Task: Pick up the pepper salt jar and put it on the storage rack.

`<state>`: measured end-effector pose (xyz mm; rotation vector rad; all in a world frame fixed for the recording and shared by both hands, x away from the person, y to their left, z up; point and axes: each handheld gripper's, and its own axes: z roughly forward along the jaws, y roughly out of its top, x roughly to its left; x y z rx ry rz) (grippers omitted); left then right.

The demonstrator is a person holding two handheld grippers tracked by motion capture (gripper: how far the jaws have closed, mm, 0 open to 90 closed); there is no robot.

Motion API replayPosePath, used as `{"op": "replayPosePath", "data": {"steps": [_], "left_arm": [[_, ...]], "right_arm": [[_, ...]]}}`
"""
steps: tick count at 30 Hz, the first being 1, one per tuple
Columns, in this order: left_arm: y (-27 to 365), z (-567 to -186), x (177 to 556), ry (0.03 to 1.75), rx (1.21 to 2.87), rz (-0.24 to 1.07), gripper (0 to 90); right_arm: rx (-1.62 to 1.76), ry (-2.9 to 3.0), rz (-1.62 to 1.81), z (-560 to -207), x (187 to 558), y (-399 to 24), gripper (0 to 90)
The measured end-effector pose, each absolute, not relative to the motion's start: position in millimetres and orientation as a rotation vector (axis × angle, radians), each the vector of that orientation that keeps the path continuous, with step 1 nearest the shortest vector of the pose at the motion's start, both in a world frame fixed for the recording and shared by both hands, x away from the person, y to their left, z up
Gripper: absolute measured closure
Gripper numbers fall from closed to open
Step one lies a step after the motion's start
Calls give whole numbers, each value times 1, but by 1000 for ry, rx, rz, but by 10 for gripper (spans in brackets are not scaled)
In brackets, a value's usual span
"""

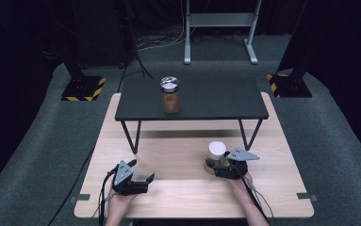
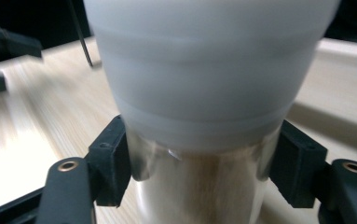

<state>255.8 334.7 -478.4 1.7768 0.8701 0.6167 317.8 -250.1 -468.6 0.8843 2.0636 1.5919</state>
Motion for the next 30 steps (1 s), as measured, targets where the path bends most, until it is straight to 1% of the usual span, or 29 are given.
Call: {"op": "replayPosePath", "data": {"steps": [5, 21, 30], "left_arm": [[335, -478, 256, 869, 1777, 617, 69], [335, -478, 256, 870, 1777, 616, 69], [335, -478, 256, 872, 1777, 615, 69]], "right_arm": [[837, 2104, 1524, -446, 319, -245, 340], [867, 2117, 1508, -437, 320, -242, 343], [872, 2128, 1522, -419, 323, -246, 343]]}}
